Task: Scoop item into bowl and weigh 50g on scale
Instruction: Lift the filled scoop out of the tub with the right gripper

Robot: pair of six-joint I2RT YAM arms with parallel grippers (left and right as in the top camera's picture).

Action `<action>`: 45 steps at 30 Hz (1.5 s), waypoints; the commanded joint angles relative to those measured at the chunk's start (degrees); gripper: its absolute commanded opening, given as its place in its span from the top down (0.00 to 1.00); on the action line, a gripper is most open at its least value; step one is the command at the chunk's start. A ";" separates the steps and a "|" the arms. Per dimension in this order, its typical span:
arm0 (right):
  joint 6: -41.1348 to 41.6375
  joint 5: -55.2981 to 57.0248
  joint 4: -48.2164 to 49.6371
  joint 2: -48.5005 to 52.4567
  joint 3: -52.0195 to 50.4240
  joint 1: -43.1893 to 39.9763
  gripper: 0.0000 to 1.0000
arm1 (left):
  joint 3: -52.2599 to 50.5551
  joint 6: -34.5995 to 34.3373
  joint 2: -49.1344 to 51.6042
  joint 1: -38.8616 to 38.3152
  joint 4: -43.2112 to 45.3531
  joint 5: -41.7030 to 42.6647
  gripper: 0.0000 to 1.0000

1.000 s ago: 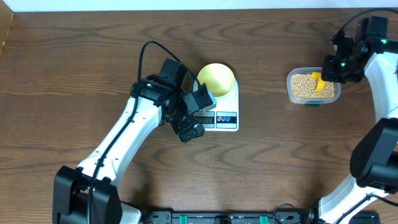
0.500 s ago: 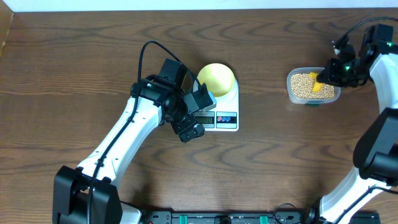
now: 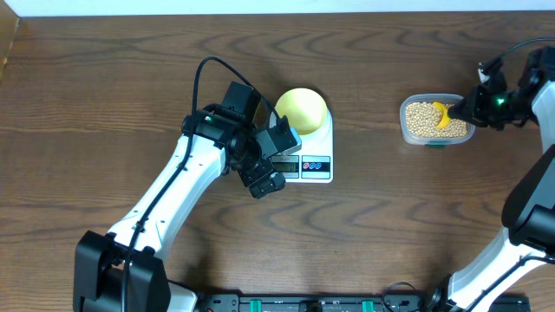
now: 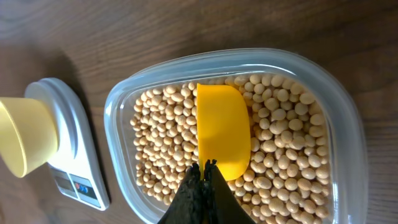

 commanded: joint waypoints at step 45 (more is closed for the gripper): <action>-4.00 -30.03 -3.28 1.36 -2.75 -13.53 0.99 | -0.13 0.39 0.37 0.20 -0.13 0.68 0.02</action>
